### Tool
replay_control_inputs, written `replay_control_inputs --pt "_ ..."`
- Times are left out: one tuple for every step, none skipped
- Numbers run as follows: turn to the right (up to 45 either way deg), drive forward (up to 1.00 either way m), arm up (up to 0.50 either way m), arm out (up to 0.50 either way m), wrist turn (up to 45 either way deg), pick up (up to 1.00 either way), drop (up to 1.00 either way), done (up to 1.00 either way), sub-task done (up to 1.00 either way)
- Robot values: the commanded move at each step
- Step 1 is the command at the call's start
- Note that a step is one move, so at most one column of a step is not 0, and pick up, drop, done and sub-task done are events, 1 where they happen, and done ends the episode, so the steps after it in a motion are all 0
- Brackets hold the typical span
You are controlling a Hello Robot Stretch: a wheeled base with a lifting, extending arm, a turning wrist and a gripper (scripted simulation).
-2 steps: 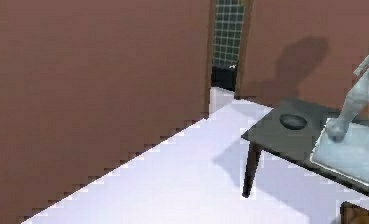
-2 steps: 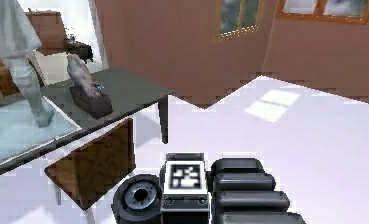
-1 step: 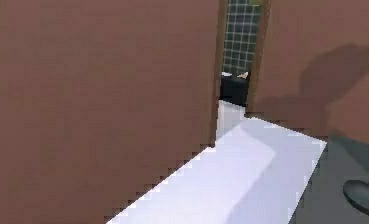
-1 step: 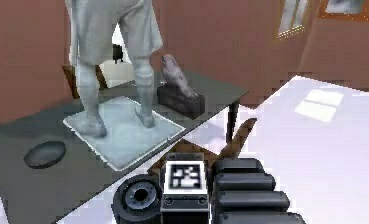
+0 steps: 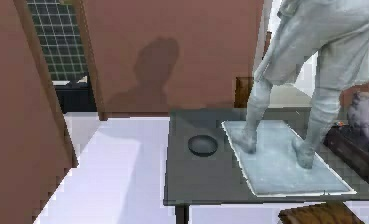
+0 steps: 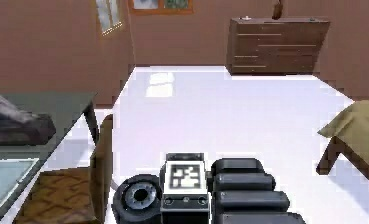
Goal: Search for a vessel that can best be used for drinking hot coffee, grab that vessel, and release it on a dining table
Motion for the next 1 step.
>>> replay_control_inputs --pt "15.0 0.0 0.0 0.0 0.0 0.0 0.0 0.0 0.0"
